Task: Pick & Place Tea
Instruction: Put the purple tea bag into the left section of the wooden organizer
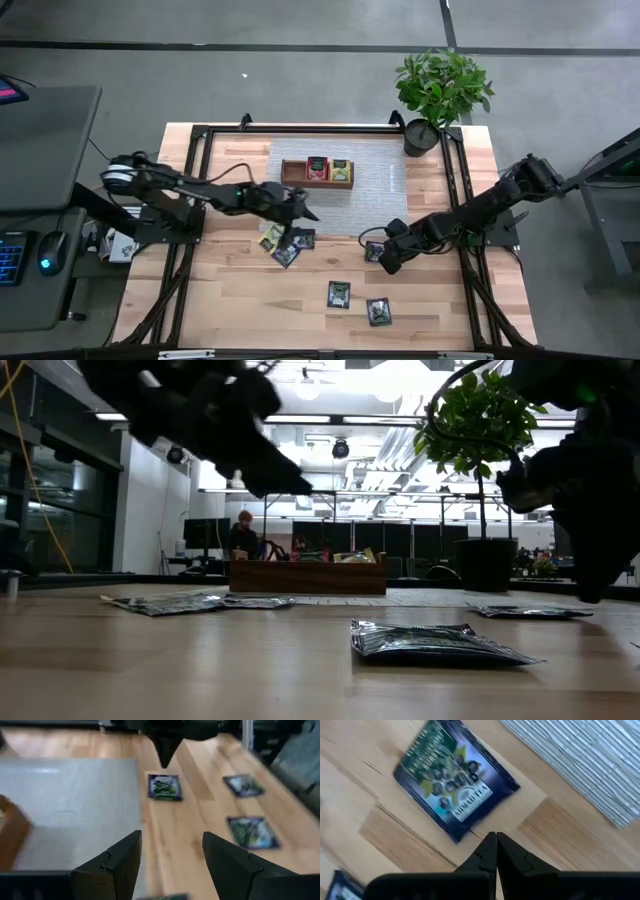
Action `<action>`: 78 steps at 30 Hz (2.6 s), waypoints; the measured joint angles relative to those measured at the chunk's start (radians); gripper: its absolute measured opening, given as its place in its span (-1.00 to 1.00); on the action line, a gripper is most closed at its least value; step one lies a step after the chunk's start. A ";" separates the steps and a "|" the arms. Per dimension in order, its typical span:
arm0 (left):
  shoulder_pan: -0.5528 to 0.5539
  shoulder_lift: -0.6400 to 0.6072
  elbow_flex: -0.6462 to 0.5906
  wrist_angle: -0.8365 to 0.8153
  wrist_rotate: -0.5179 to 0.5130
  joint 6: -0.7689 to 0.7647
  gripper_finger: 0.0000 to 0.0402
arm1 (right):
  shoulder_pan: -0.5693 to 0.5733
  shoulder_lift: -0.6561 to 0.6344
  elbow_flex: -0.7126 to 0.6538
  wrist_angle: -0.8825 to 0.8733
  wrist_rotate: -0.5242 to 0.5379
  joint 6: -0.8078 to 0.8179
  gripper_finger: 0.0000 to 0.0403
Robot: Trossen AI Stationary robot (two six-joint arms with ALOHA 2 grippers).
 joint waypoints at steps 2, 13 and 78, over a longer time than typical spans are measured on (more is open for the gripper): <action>0.000 0.052 0.042 0.002 0.020 -0.109 0.04 | 0.000 0.000 0.000 -0.007 0.000 0.001 -1.00; 0.000 0.334 0.208 0.009 0.108 -0.719 0.04 | 0.000 0.053 0.001 0.023 0.000 0.025 -1.00; -0.096 0.631 0.526 -0.066 -0.002 -1.374 0.04 | -0.053 0.106 0.000 0.149 0.187 0.246 -1.00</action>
